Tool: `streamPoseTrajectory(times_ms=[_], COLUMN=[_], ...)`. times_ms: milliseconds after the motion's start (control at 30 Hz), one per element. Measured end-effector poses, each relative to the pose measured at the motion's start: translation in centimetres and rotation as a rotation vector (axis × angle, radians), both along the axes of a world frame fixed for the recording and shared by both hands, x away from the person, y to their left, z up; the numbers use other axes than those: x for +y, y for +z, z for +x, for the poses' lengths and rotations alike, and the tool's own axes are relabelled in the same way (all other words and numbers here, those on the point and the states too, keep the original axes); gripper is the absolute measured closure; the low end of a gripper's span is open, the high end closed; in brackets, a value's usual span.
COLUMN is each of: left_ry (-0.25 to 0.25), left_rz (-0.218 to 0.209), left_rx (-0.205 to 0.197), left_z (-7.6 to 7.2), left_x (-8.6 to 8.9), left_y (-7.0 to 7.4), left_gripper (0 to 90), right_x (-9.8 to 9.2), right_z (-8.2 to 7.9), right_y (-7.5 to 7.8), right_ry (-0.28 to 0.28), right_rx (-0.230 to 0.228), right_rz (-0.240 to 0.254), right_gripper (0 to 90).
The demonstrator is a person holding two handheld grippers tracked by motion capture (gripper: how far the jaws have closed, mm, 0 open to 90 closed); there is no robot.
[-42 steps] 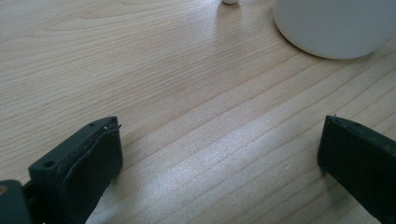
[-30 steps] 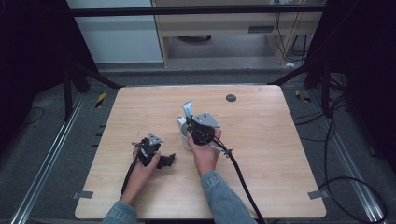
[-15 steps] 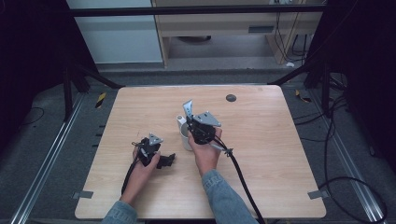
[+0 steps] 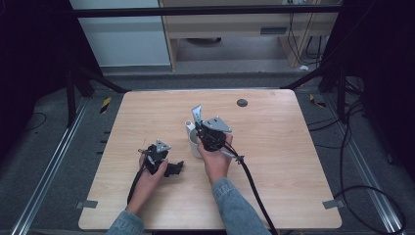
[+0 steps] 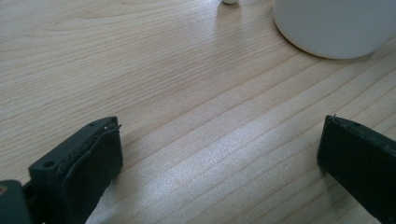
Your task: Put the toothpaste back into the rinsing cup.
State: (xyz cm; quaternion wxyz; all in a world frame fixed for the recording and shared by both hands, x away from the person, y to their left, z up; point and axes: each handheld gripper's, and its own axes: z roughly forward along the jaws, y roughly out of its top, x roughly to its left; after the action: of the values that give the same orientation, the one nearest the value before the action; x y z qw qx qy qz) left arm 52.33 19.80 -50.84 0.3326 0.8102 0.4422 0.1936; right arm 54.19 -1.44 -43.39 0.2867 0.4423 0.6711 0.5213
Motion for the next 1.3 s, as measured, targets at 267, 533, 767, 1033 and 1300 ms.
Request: streamPoseTrajectory(times_ms=[267, 533, 767, 1033, 1300], left_ry=[0.0, 0.0, 0.0, 0.0, 0.0], left_rz=[0.0, 0.0, 0.0, -0.001, -0.001], left_rx=[0.0, 0.0, 0.0, 0.0, 0.0], left_z=[0.0, 0.0, 0.0, 0.0, 0.0], left_x=[0.0, 0.0, 0.0, 0.0, -0.01], left_y=[0.0, 0.0, 0.0, 0.0, 0.0], left_gripper=[0.0, 0.0, 0.0, 0.0, 0.0], right_x=[0.0, 0.02, -0.03, 0.09, 0.08], right_z=[0.0, 0.02, 0.04, 0.07, 0.08], right_y=[0.0, -0.03, 0.01, 0.02, 0.02], right_ry=[0.001, 0.002, 0.001, 0.005, 0.0], right_rx=[0.003, 0.009, 0.011, 0.014, 0.014], right_rz=[-0.001, -0.002, 0.003, 0.003, 0.003], right_gripper=[74.1, 71.6, 68.9, 66.0, 60.9])
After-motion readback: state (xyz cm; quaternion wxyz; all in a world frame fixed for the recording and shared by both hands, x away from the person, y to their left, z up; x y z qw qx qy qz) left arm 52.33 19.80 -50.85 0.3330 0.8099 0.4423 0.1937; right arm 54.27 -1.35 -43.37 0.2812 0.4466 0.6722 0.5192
